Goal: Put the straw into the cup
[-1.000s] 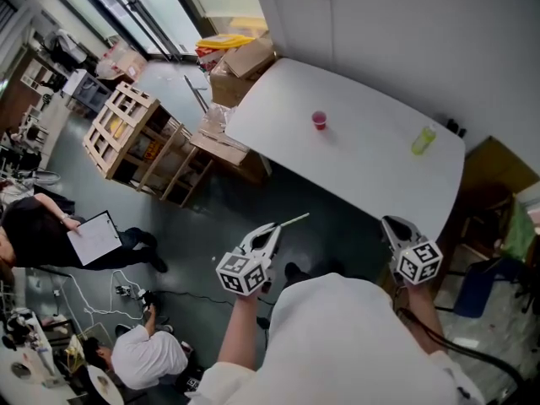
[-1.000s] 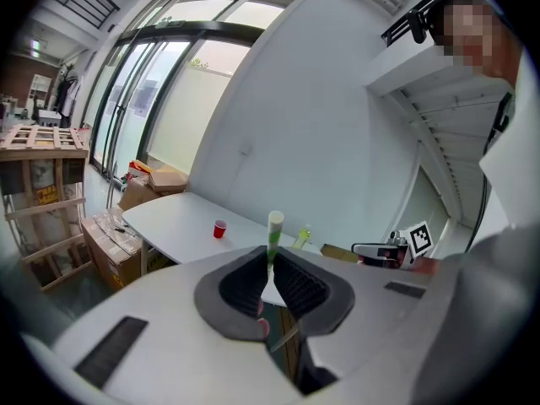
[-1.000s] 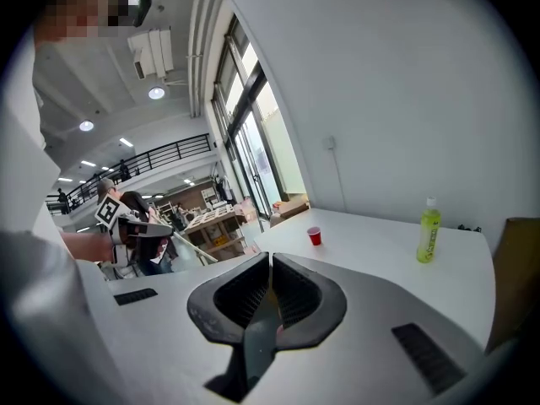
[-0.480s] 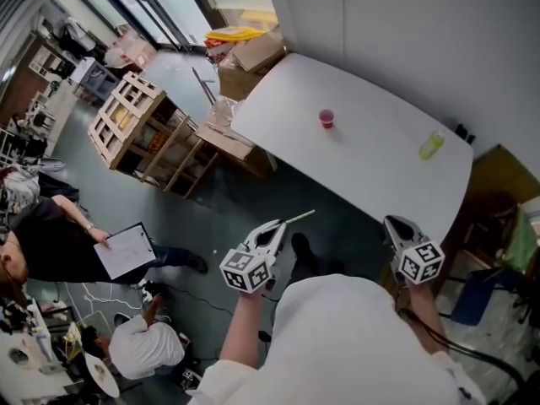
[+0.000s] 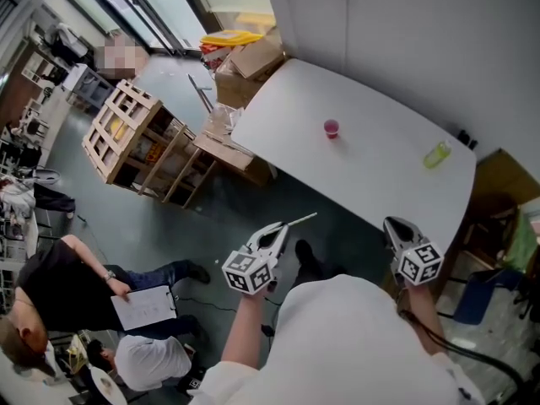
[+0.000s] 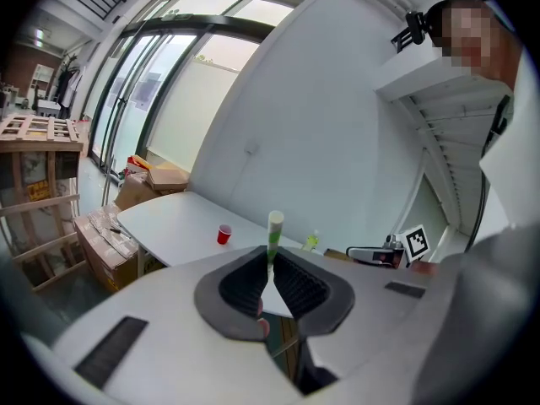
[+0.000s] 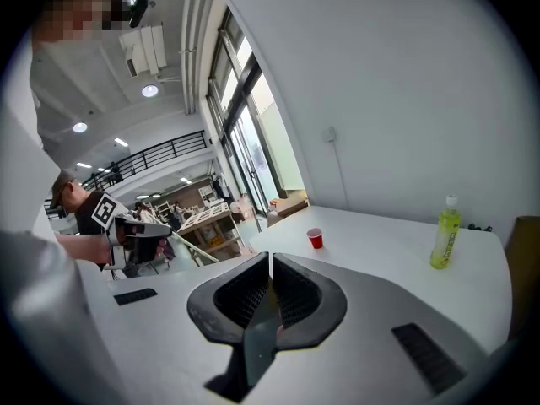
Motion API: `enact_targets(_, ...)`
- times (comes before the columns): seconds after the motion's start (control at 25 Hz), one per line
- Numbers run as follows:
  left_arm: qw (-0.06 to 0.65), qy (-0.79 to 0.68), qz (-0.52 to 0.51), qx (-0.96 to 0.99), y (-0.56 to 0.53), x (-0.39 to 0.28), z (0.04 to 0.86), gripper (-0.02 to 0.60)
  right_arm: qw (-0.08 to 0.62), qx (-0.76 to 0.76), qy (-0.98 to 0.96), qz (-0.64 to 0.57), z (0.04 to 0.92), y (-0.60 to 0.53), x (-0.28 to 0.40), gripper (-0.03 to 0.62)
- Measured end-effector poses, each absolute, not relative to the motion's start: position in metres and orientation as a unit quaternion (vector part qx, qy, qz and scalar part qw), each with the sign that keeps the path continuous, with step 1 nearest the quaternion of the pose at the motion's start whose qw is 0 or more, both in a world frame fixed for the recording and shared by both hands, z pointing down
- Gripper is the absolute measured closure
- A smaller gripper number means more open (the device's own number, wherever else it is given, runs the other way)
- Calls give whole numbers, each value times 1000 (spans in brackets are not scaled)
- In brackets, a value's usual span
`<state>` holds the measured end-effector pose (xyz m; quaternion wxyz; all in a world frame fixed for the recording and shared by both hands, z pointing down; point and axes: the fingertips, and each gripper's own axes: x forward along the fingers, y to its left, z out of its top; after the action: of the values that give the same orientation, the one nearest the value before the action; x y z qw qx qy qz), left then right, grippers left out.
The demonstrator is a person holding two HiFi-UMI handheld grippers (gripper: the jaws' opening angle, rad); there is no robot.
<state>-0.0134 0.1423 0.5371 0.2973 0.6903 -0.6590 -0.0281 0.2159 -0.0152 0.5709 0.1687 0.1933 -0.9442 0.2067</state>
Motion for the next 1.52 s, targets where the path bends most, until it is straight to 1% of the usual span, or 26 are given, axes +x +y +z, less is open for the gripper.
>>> enact_targets(0.68,310,-619,-19,721,99,-133,552,557,182,244,-930,206,575,-41,110,556)
enact_targets(0.92,305,-604,-14,736,86,-164,552,557,181,267,-926,197,570,-49,87,557)
enact_targets(1.12,304,-593,-15,745,77,-176,556,557,179,279,-923,194,568,-51,72,556)
enact_targets(1.52,316,-583,-11,748,57,-170,562,557,188,285,-917,204,571,-67,76,556)
